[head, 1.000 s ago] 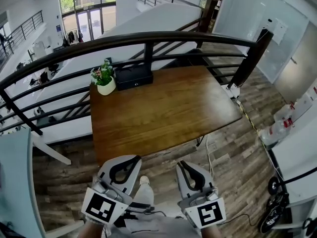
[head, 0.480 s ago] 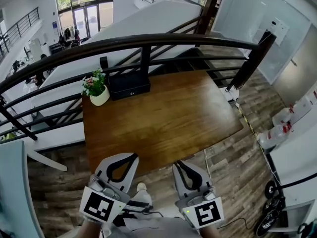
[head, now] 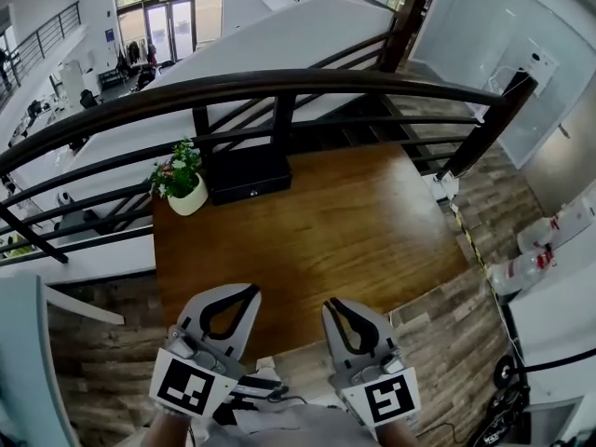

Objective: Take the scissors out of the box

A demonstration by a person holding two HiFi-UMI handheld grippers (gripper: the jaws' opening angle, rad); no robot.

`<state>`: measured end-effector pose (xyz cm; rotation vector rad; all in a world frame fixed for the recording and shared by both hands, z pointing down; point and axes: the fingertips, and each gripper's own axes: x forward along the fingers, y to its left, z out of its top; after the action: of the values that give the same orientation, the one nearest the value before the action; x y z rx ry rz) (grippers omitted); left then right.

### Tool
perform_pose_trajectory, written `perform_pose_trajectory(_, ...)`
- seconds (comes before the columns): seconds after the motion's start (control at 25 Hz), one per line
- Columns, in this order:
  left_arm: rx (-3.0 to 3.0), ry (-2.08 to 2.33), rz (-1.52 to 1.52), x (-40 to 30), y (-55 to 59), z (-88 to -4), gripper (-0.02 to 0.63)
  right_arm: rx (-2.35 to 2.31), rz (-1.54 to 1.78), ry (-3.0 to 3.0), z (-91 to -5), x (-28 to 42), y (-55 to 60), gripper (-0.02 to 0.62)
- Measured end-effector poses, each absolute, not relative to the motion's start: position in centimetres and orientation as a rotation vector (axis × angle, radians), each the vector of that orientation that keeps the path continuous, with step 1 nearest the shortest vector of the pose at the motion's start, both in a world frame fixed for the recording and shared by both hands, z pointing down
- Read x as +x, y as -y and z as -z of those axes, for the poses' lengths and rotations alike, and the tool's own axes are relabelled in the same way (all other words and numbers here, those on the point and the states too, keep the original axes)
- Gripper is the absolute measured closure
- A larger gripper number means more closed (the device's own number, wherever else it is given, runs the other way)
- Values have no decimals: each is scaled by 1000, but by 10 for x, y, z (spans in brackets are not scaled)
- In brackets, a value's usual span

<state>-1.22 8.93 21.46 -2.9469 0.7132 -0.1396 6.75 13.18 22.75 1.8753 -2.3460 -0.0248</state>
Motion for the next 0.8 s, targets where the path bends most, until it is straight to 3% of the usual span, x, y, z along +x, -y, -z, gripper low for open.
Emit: perform_pose_trajectory(0.8,-2878,-842,263,-34,-11,-243,589,1703,-79,2380,-261,56,-41,538)
